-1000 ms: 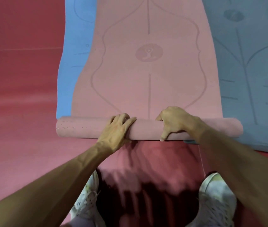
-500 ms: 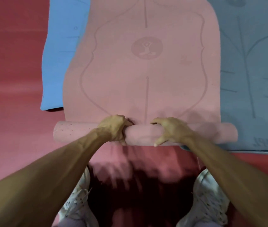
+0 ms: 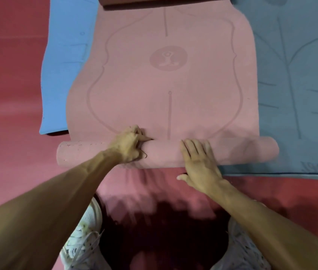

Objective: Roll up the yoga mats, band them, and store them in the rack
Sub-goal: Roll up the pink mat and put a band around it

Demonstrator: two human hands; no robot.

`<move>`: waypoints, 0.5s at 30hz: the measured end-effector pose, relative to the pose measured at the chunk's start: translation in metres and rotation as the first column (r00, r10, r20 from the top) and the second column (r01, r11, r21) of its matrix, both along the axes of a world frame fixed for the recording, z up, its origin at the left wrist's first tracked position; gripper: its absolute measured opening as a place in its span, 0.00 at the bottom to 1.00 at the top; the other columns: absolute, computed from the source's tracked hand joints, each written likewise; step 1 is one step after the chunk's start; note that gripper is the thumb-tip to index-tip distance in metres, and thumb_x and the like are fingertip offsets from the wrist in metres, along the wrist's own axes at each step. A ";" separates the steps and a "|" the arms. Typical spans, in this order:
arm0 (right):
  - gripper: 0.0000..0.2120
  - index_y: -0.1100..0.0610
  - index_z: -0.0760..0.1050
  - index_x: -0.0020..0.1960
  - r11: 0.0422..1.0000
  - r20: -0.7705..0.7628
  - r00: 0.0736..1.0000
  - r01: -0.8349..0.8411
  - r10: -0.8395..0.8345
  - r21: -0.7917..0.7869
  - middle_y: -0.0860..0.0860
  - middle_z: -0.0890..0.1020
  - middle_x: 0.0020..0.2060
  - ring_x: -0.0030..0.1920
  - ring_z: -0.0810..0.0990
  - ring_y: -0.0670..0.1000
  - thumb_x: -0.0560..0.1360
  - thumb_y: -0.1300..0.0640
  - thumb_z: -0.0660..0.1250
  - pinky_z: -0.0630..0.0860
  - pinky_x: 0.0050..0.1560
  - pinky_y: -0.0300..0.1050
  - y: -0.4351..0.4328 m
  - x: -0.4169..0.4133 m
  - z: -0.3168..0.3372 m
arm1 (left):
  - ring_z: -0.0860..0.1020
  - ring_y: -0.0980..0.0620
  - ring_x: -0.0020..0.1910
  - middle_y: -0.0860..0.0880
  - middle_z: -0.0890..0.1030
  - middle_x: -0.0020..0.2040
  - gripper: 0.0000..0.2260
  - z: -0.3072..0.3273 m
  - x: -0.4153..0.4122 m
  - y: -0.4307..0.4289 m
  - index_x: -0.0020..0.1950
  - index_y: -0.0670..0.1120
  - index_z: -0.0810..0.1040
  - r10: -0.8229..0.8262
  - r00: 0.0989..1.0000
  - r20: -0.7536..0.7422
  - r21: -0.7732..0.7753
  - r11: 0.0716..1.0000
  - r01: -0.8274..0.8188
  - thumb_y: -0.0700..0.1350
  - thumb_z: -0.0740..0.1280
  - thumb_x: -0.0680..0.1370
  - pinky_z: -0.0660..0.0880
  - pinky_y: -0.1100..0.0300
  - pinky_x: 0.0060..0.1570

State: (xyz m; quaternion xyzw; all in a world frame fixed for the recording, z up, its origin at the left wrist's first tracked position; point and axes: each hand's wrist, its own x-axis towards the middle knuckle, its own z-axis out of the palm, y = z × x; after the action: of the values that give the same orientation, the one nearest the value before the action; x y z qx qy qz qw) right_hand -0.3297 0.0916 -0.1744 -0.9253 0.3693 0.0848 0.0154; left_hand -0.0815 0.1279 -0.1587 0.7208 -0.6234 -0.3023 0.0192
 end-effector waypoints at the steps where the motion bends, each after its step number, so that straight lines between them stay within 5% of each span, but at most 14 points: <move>1: 0.57 0.65 0.63 0.73 1.000 -0.042 0.999 0.015 -0.014 0.012 0.59 0.70 0.66 0.66 0.68 0.60 0.55 0.35 0.78 0.59 0.70 0.67 0.000 0.003 0.000 | 0.69 0.48 0.59 0.49 0.73 0.56 0.27 0.001 -0.003 0.001 0.67 0.57 0.75 0.007 0.999 0.033 -0.014 1.000 -0.006 0.42 0.73 0.69 0.68 0.58 0.55; 5: 0.55 0.60 0.50 0.76 0.995 -0.102 0.994 0.034 -0.024 0.093 0.55 0.61 0.70 0.70 0.61 0.57 0.64 0.32 0.71 0.51 0.70 0.62 -0.016 0.017 0.006 | 0.72 0.44 0.58 0.47 0.76 0.59 0.19 0.003 -0.018 0.012 0.63 0.48 0.74 0.138 0.986 0.093 -0.090 0.987 -0.130 0.42 0.68 0.72 0.70 0.53 0.54; 10: 0.45 0.55 0.55 0.73 0.975 -0.067 0.998 0.000 0.015 0.220 0.52 0.67 0.63 0.65 0.66 0.54 0.68 0.33 0.68 0.59 0.64 0.58 -0.050 0.026 0.011 | 0.73 0.43 0.55 0.46 0.72 0.56 0.16 -0.001 -0.031 0.017 0.65 0.47 0.73 0.182 0.966 0.184 -0.216 0.966 -0.141 0.43 0.59 0.78 0.62 0.55 0.58; 15: 0.42 0.51 0.52 0.75 0.901 -0.117 0.993 0.021 0.033 0.433 0.53 0.65 0.67 0.68 0.63 0.54 0.71 0.37 0.68 0.61 0.65 0.60 -0.083 0.037 0.017 | 0.68 0.41 0.64 0.42 0.70 0.64 0.35 -0.009 -0.034 0.021 0.71 0.42 0.67 0.159 0.975 0.158 -0.232 0.965 -0.120 0.62 0.44 0.74 0.56 0.51 0.69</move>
State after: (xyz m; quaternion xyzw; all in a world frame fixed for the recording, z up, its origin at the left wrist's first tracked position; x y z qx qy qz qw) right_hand -0.2928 0.0084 -0.1574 -0.8931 0.3384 0.2209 0.1978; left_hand -0.1158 0.1490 -0.1672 0.7801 -0.6000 -0.1644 0.0658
